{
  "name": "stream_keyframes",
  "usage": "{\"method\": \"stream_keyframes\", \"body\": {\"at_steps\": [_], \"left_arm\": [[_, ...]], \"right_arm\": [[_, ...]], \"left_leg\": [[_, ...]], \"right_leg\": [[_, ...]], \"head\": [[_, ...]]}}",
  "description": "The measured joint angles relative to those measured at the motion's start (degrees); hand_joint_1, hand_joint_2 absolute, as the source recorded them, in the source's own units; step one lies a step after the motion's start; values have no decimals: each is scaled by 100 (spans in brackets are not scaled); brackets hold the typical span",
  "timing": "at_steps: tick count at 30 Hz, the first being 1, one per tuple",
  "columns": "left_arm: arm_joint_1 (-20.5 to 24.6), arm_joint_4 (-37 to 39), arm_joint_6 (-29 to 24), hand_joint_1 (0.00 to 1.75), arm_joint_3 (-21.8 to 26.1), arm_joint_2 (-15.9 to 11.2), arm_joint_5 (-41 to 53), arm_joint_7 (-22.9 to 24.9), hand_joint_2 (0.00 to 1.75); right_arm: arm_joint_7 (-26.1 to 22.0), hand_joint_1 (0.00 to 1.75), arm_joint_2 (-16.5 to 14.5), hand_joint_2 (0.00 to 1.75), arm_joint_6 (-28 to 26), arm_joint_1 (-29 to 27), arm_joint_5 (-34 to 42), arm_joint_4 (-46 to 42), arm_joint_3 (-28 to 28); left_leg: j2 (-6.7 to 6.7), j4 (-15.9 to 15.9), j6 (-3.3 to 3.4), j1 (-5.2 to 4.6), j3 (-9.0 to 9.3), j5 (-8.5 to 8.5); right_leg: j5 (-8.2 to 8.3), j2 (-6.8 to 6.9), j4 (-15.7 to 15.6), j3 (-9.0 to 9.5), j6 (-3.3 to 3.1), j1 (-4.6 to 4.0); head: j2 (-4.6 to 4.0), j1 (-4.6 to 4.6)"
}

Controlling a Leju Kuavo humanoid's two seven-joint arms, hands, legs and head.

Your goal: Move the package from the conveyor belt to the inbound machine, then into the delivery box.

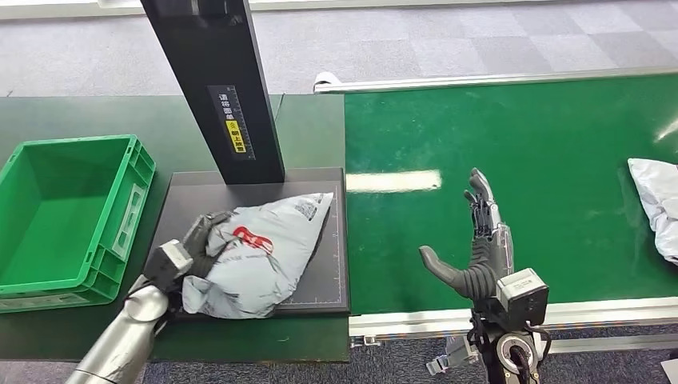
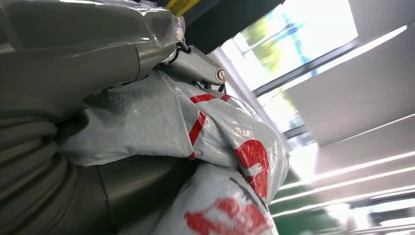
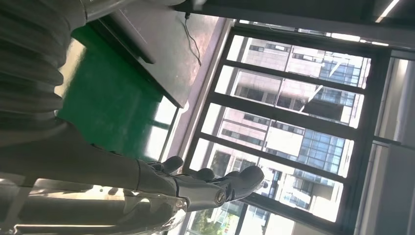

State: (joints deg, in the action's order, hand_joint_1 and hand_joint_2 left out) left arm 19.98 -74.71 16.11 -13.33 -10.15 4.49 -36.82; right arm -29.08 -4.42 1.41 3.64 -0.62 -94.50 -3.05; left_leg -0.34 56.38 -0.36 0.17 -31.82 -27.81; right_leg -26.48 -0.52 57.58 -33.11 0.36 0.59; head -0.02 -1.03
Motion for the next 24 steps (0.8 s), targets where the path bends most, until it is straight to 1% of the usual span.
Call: {"method": "stream_keyframes", "body": {"at_steps": [2,5,7,9,12,14,16,18,21,24], "left_arm": [[6,-638,-117,175,157,-58,-168,-11,175],[119,-1414,-572,175,425,-63,-18,78,175],[277,-1709,-1004,175,639,-47,270,203,175],[458,-1801,-1494,175,902,-46,573,284,175],[722,-1657,-2301,175,1419,-142,978,316,175],[953,-1348,-2653,175,1819,-299,1088,317,175],[1183,-996,-2782,175,2186,-461,1129,315,175],[1332,-740,-2793,175,2444,-564,1133,309,175],[1418,-533,-2878,175,2625,-637,1268,340,175],[1511,-300,-3267,175,2695,-735,1752,532,175]], "right_arm": [[-31,0,-8,175,-17,-73,22,-10,39],[-41,0,-41,175,-31,-177,37,-81,128],[-34,0,-69,175,-37,-238,38,-166,195],[-27,0,-87,175,-39,-311,38,-254,252],[-25,0,-93,175,-34,-429,37,-340,301],[-25,0,-93,175,-29,-463,36,-352,305],[-25,0,-92,175,-28,-466,29,-352,306],[-25,0,-91,175,-28,-465,22,-352,307],[-25,0,-92,175,-28,-461,20,-352,306],[-23,0,-98,175,-28,-458,19,-352,305]], "left_leg": [[-1,0,0,0,-5,0],[1,0,1,0,-6,-1],[1,0,1,-1,-6,-1],[2,0,1,-1,-5,-1],[7,-1,0,2,-3,0],[9,-1,-2,7,-2,1],[9,-1,-3,9,-2,2],[8,-1,-4,10,-3,2],[4,-1,-4,10,-10,2],[7,-1,-2,5,-13,1]], "right_leg": [[0,2,0,-3,0,0],[0,1,0,-6,0,0],[0,1,0,-5,0,1],[0,0,0,-4,0,1],[1,-5,1,-5,-2,-3],[2,-8,2,-7,-3,-7],[2,-8,3,-9,-4,-10],[1,-7,4,-8,-4,-10],[0,-4,4,-7,-4,-7],[1,-6,2,-9,-3,-3]], "head": [[0,-1],[0,0],[0,1],[0,0],[0,-1],[0,-2],[0,-1],[0,-1],[0,1],[0,3]]}}
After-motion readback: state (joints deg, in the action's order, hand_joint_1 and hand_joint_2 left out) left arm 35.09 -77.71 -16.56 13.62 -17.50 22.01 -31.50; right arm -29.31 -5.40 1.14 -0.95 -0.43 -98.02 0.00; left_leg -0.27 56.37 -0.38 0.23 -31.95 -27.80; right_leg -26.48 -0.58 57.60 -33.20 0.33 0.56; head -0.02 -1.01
